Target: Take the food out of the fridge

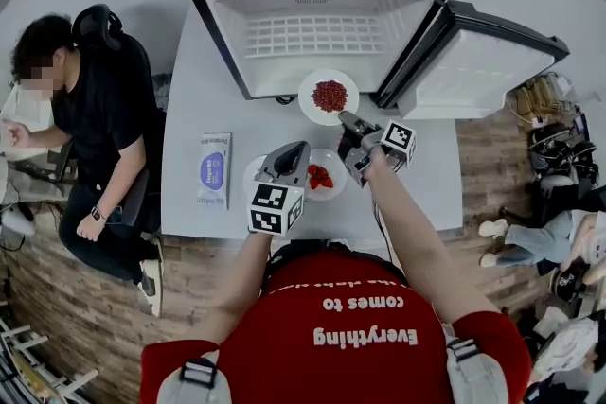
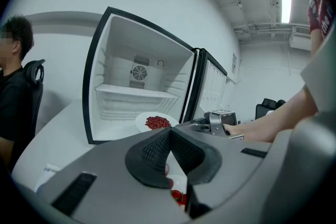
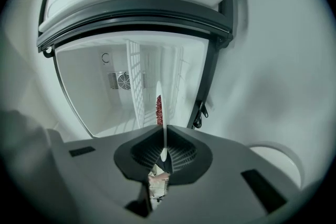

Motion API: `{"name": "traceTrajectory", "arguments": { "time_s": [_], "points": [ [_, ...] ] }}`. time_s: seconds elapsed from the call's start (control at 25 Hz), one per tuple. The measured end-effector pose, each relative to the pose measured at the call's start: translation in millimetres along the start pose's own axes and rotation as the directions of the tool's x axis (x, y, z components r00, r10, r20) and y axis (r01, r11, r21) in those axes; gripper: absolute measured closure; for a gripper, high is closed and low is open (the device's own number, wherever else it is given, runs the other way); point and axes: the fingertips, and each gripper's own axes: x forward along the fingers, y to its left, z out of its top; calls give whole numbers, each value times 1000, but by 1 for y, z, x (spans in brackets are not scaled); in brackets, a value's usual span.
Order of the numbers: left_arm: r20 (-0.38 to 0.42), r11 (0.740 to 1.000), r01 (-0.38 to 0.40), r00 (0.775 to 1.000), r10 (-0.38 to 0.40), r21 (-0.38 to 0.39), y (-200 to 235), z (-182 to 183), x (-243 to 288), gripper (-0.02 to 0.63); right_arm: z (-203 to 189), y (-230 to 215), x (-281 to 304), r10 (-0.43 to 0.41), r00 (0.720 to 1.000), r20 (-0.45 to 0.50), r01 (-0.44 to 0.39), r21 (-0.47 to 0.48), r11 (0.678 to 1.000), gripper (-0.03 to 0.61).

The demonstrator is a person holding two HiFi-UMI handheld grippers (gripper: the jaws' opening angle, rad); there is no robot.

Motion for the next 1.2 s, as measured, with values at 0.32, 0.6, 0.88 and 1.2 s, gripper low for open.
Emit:
{"name": "traceTrajectory", "arguments": {
  "time_s": [0.32, 0.6, 0.88, 1.2],
  "points": [
    [11, 1000, -17, 1000, 17, 8, -18, -5, -13, 615, -35, 28, -30, 104, 993, -53, -105, -6, 994, 555],
    [4, 1000, -27, 1000, 27, -3, -33, -15, -23, 615, -67, 43, -61, 143, 987, -67, -143, 9, 990, 555],
    [16, 1000, -16, 1000, 16, -2, -60, -20, -38, 615, -84, 43, -108, 148, 988, -39, -146, 39, 988, 555],
    [26, 1000, 14, 1000, -14, 3, -90, -21, -50, 615, -98, 44, -157, 130, 991, -32, -131, -52, 990, 555]
  ]
}}
